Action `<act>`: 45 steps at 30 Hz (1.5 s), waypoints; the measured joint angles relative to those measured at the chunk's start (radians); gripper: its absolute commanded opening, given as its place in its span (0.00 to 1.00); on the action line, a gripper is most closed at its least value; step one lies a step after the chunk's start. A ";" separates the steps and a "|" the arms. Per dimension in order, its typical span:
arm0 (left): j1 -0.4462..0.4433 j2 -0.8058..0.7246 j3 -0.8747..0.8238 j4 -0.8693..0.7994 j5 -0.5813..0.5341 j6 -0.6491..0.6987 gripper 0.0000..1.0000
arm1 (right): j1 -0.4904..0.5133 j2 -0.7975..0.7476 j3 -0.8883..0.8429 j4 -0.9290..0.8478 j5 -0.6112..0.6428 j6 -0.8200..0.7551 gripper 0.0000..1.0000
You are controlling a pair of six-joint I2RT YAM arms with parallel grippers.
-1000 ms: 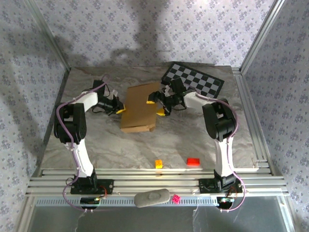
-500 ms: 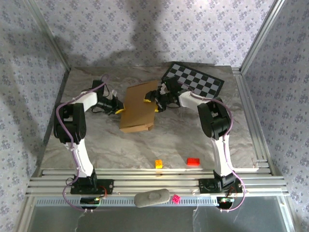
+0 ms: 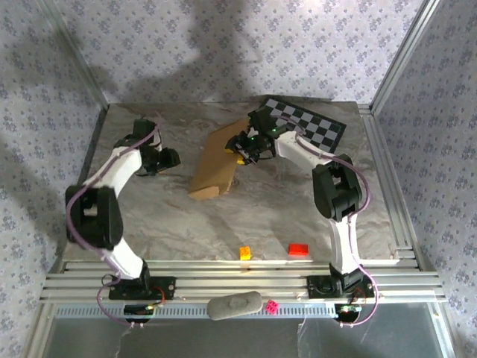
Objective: Fold the paper box
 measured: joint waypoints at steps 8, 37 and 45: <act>-0.412 -0.318 -0.101 0.212 -0.133 0.222 0.66 | -0.032 -0.045 0.134 -0.352 0.192 0.104 0.51; -0.650 -0.292 -0.251 0.403 -0.214 0.629 1.00 | 0.011 0.106 0.515 -0.797 0.432 0.378 0.55; -0.649 -0.166 -0.182 0.407 -0.358 0.690 0.97 | 0.012 0.129 0.540 -0.804 0.431 0.385 0.59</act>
